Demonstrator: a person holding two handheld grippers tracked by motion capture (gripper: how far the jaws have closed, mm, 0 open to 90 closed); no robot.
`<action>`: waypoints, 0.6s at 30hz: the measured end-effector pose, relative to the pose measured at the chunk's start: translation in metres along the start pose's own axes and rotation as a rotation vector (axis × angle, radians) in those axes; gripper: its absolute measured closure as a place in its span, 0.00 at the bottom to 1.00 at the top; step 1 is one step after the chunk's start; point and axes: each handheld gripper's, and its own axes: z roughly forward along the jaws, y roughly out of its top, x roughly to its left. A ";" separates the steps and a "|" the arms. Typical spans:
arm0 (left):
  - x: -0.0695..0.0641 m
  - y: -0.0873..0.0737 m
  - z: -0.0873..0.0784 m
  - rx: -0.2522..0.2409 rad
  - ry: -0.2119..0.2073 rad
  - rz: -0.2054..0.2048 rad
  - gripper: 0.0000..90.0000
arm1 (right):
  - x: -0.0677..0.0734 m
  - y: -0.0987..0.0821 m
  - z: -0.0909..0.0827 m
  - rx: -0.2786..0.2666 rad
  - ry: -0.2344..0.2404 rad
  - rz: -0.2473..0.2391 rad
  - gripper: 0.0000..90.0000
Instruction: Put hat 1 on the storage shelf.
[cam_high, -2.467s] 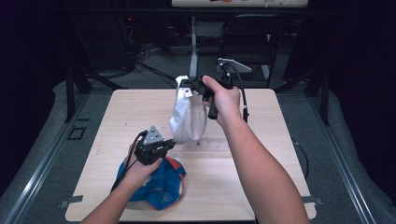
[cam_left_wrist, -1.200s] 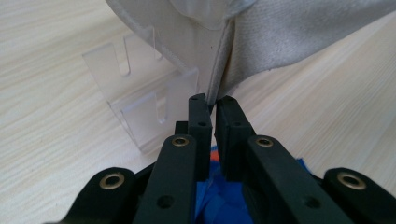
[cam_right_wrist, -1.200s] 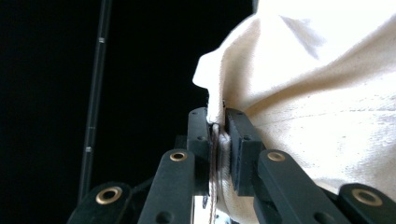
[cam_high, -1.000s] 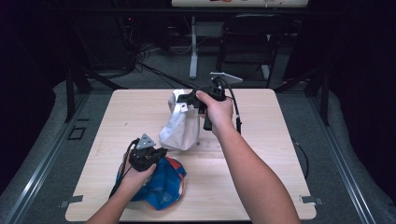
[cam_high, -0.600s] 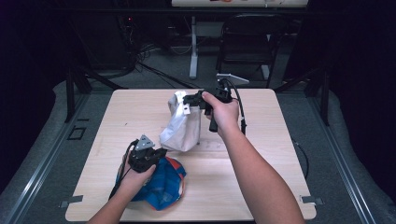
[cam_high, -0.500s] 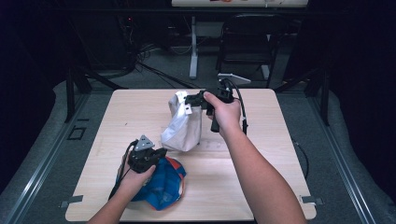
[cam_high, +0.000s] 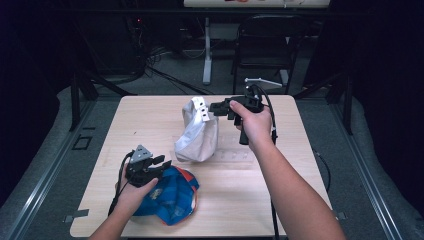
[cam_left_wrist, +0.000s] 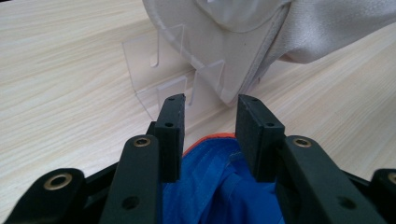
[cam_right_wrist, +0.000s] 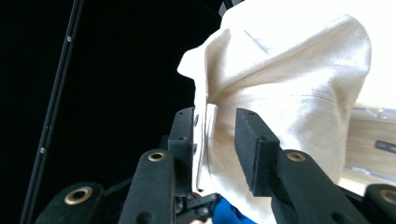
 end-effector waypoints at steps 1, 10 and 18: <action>0.000 0.000 0.000 0.000 0.000 0.000 0.70 | 0.000 0.000 0.000 0.000 0.000 0.000 0.76; 0.007 -0.007 -0.021 -0.015 0.015 -0.016 0.64 | -0.009 -0.013 -0.021 -0.013 -0.046 -0.084 0.71; 0.020 -0.017 -0.041 -0.049 0.051 -0.037 0.63 | -0.027 -0.035 -0.047 -0.051 -0.077 -0.127 0.70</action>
